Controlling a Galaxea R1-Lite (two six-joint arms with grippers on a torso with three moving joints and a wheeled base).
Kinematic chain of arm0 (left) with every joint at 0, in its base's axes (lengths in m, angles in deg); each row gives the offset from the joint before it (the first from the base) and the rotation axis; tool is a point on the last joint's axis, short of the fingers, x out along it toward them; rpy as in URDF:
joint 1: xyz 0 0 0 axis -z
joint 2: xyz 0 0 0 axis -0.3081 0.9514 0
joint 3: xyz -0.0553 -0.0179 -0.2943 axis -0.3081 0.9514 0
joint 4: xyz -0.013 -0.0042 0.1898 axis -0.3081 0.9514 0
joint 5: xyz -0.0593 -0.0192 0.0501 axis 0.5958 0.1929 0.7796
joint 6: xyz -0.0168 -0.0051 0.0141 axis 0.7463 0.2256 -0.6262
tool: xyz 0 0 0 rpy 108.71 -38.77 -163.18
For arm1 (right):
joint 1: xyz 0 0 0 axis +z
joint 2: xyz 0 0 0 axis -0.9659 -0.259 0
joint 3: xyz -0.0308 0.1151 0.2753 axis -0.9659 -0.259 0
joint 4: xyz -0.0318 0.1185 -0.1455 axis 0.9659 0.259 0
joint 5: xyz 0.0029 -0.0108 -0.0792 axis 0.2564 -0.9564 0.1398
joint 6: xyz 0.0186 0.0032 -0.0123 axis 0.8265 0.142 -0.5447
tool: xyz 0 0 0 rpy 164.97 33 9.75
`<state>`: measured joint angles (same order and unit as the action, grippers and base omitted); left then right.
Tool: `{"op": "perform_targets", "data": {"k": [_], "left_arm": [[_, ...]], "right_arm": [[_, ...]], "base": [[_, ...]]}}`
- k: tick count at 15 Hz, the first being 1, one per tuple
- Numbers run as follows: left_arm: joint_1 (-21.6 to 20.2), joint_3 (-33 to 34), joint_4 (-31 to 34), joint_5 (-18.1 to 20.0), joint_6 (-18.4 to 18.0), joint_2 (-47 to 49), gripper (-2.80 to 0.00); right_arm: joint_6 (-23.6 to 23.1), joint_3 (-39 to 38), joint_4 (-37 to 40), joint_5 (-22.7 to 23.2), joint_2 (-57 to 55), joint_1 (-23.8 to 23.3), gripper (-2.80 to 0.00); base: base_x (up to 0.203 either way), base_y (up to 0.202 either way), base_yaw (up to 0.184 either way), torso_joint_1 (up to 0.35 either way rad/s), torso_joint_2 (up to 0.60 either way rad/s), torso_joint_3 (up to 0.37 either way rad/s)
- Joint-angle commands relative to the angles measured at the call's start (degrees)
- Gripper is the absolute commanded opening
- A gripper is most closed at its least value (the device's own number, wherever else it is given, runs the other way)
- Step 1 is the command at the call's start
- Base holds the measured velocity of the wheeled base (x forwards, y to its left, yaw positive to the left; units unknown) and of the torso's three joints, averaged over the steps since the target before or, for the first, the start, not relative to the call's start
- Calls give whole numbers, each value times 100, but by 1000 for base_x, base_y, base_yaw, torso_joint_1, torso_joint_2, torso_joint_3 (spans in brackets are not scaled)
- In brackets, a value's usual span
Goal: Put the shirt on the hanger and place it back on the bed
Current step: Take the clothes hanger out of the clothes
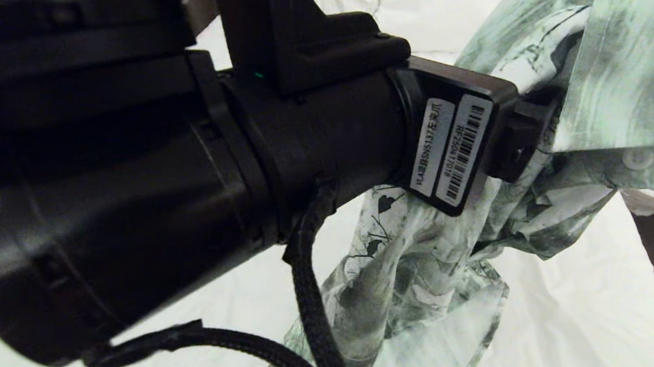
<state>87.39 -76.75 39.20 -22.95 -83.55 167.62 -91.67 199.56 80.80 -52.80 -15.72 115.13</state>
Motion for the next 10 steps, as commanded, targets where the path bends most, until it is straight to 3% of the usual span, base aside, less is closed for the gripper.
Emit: {"op": "perform_targets", "data": {"k": [1, 6, 10], "left_arm": [[-2, 136, -9, -47, -4, -218, 0], [8, 524, -31, -114, 5, -599, 0], [14, 872, -37, 138, 40, -891, 0]], "right_arm": [[-10, -7, 7, 4, -12, -6, -280], [-1, -7, 7, 4, -12, -14, -280], [206, -7, -2, 4, 4, -14, -280]], "base": [[0, 0, 0, 0, 0, 0], [0, 0, 0, 0, 0, 0], [0, 0, 0, 0, 0, 0]]}}
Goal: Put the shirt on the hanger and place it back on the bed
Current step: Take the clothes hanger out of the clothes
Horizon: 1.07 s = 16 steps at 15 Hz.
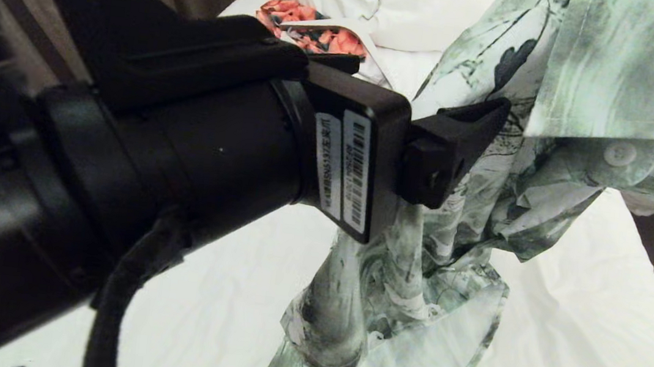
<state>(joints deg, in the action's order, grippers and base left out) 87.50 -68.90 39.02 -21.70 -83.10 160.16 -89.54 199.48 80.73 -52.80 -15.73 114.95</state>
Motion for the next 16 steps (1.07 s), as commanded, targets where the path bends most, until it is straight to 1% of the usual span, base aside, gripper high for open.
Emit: {"op": "perform_targets", "data": {"k": [1, 6, 8, 11, 14, 16], "left_arm": [[5, 127, -26, 16, -6, -160, 0], [-23, 328, 17, 33, -14, -545, 0], [-73, 558, 10, 50, -14, -656, 0], [-279, 823, 9, 601, -14, -986, 0], [-320, 861, 1, 640, -6, -1116, 0], [-312, 872, 2, 640, -6, -1287, 0]], "right_arm": [[14, 2, 5, 4, 2, 3, -280], [15, 2, 20, -33, 7, 3, -280], [15, 11, 5, -110, 7, 21, -280], [6, 20, 5, -119, 7, 12, -280], [-12, 19, 0, -128, -11, 0, -280], [-12, 19, -3, -119, -40, -91, -280]], "base": [[0, 0, 0, 0, 0, 0], [0, 0, 0, 0, 0, 0], [0, 0, 0, 0, 0, 0], [0, 0, 0, 0, 0, 0], [0, 0, 0, 0, 0, 0], [0, 0, 0, 0, 0, 0]]}}
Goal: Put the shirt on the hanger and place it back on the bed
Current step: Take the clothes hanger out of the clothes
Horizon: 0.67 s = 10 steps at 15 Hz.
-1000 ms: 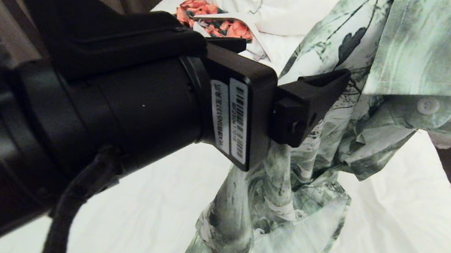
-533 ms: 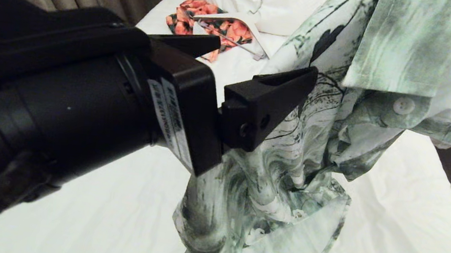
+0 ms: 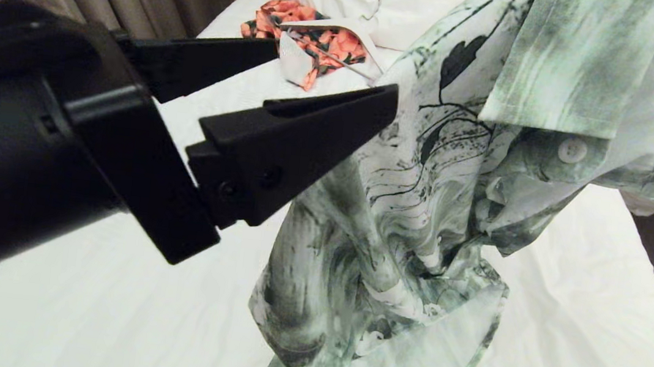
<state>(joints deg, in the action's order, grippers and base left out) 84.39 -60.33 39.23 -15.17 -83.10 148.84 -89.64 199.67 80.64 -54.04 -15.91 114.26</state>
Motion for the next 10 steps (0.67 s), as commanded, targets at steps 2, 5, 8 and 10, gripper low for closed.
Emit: {"op": "perform_targets", "data": {"k": [2, 5, 8, 10], "left_arm": [[5, 97, -10, -9, -6, -430, 0], [3, 442, -9, -18, -6, -1000, 0], [-236, 890, -14, -39, 1, -1367, 0], [-634, 1339, -6, -54, 77, -1721, 0]], "right_arm": [[-29, 0, 5, 5, -70, -94, -280], [-38, 8, -3, 13, -104, -100, -280], [-38, 9, -39, 14, -133, -112, -280], [-49, 20, -156, 14, -124, -112, -280]], "base": [[0, 0, 0, 0, 0, 0], [0, 0, 0, 0, 0, 0], [0, 0, 0, 0, 0, 0], [0, 0, 0, 0, 0, 0]]}}
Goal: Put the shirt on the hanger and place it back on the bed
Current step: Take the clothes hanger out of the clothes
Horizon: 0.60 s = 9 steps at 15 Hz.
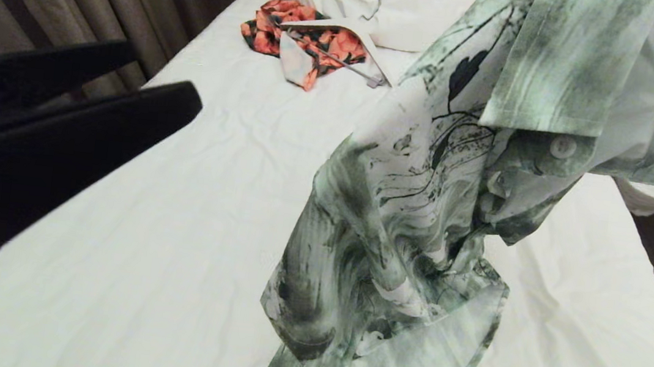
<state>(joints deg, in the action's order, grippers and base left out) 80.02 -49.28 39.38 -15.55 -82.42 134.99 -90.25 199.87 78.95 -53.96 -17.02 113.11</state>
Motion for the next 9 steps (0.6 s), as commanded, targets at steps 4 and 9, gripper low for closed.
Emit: {"op": "perform_targets", "data": {"k": [4, 9], "left_arm": [[-1167, 857, 781, -260, 493, -1302, 0], [-1719, 875, 1687, -599, 762, -1746, 0]], "right_arm": [[-251, 31, -54, -400, 12, 14, -280], [-627, 34, -94, -1529, 58, 154, -280]], "base": [[0, 0, 0, 0, 0, 0], [0, 0, 0, 0, 0, 0]]}}
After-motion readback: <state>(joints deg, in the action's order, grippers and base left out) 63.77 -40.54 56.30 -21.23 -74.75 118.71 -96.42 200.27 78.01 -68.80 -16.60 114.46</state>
